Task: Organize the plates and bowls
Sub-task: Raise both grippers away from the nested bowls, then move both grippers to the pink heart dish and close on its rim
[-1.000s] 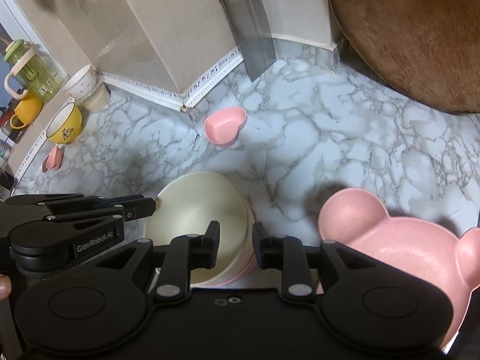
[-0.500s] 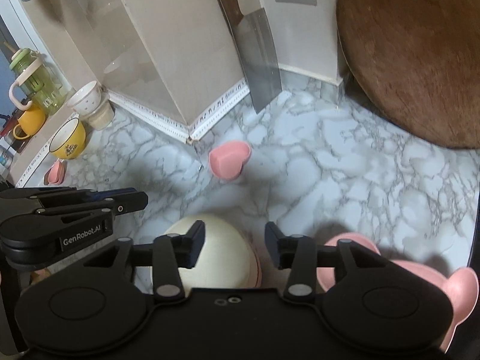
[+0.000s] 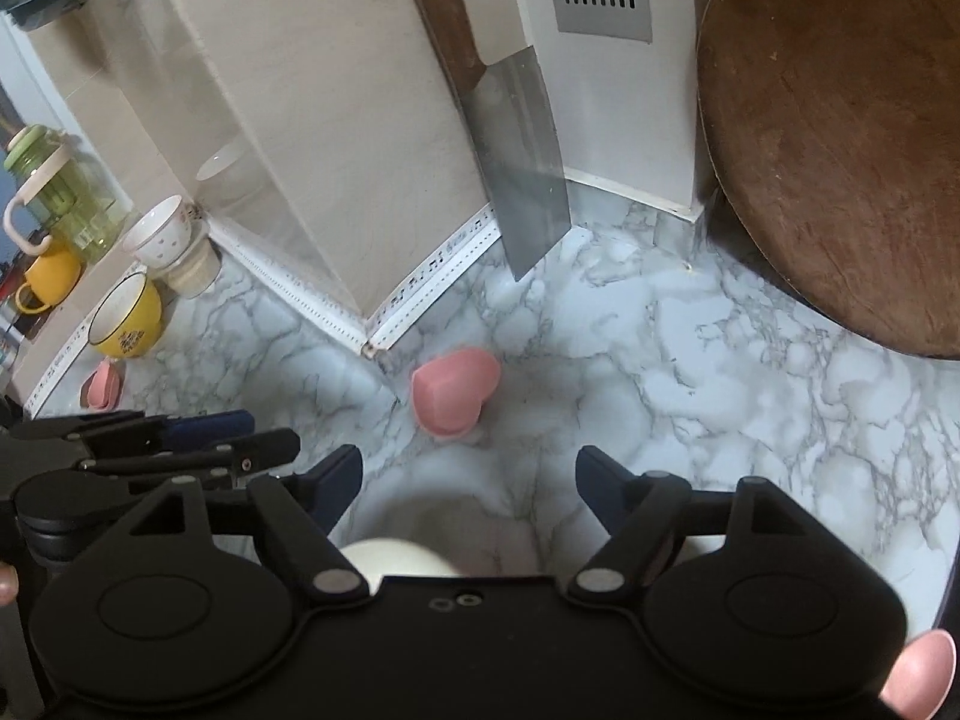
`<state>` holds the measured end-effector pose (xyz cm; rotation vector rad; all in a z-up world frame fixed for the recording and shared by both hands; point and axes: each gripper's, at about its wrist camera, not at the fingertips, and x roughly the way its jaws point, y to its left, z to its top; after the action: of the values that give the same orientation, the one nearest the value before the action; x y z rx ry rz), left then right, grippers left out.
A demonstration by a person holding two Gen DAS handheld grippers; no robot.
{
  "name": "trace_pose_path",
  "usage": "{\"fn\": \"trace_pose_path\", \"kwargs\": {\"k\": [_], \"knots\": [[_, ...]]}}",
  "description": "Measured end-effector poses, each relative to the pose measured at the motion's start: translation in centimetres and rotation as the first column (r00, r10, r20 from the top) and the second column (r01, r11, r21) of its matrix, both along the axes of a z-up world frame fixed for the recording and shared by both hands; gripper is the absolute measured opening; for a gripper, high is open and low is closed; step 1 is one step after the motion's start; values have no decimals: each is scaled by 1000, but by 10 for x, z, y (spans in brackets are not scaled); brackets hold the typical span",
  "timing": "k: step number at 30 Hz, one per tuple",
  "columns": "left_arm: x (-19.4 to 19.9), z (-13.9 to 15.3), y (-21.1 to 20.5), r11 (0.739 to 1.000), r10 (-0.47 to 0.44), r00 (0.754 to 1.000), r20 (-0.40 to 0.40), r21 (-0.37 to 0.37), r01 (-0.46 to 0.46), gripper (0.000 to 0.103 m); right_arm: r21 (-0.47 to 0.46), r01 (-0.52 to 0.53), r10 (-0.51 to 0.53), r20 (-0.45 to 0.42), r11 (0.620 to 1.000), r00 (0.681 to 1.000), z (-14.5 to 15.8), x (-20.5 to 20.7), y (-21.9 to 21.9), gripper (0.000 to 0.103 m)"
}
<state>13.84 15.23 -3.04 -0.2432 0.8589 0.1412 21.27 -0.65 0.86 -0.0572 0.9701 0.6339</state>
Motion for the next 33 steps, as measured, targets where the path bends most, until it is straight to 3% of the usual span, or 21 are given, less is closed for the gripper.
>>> {"fn": "trace_pose_path", "kwargs": {"k": [1, 3, 4, 7, 20, 33], "knots": [[3, -3, 4, 1000, 7, 1000, -1, -6, -7, 41, -1, 8, -8, 2, 1000, 1000, -1, 4, 2, 79], [7, -7, 11, 1000, 27, 1000, -2, -12, -27, 67, 3, 19, -19, -6, 1000, 1000, -5, 13, 5, 79], [10, -9, 14, 999, 36, 999, 1, -14, -36, 69, 5, 22, -21, -14, 1000, 1000, -7, 18, 6, 79], [21, -17, 21, 999, 41, 999, -1, 3, -41, 70, 1, 30, -30, -39, 1000, 999, -15, 34, 13, 79], [68, -67, 36, 994, 62, 997, -43, -90, -65, 70, -53, 39, -46, -146, 998, 988, -64, 87, 47, 79], [91, -94, 29, 994, 30, 999, -40, -103, -34, 69, -80, 41, -56, -201, 996, 978, -105, 107, 60, 61]]}}
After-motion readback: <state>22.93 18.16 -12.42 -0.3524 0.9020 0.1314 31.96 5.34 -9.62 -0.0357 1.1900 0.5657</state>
